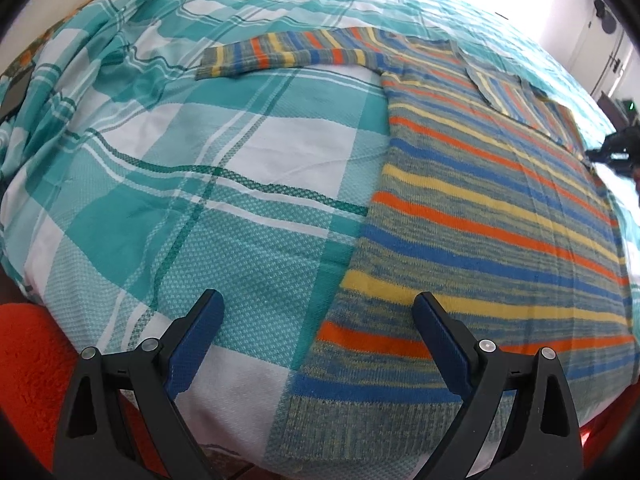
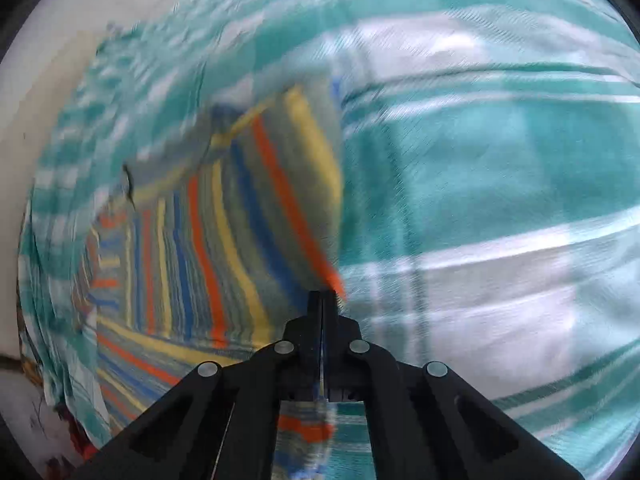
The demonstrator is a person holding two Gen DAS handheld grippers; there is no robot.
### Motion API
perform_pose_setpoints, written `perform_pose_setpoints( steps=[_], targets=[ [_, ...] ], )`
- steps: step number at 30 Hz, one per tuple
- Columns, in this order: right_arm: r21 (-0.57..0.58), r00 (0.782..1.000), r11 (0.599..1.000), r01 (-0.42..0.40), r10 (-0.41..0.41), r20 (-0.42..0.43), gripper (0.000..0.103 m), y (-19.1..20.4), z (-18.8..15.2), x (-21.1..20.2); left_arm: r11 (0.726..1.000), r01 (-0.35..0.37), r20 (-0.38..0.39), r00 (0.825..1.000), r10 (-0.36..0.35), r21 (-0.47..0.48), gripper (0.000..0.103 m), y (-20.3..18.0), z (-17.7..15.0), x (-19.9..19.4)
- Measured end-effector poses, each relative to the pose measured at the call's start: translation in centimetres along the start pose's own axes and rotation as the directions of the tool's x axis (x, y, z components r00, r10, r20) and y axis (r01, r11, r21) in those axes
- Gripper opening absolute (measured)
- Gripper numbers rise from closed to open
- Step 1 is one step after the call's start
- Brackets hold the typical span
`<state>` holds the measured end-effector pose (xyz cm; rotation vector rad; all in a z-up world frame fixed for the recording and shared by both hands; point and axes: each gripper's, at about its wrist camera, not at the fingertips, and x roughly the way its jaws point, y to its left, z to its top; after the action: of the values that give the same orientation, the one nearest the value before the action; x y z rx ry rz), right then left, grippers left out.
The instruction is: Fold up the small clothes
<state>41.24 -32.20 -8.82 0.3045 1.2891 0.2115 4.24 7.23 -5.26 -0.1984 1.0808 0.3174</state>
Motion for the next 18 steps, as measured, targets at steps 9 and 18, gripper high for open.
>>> perform_pose_setpoints(
  steps=[9,18],
  targets=[
    [-0.287,0.997,0.956,-0.063,0.076,0.034,0.018,6.8,4.7,1.0,0.999,-0.037,-0.008,0.999,0.038,0.036,0.097,-0.9,0.0,0.7],
    [-0.327,0.988,0.938,0.117,-0.078,0.130,0.011,7.3,2.3,-0.5,0.999,-0.035,-0.018,0.999,0.036,0.040,0.101,-0.9,0.3,1.2]
  ],
)
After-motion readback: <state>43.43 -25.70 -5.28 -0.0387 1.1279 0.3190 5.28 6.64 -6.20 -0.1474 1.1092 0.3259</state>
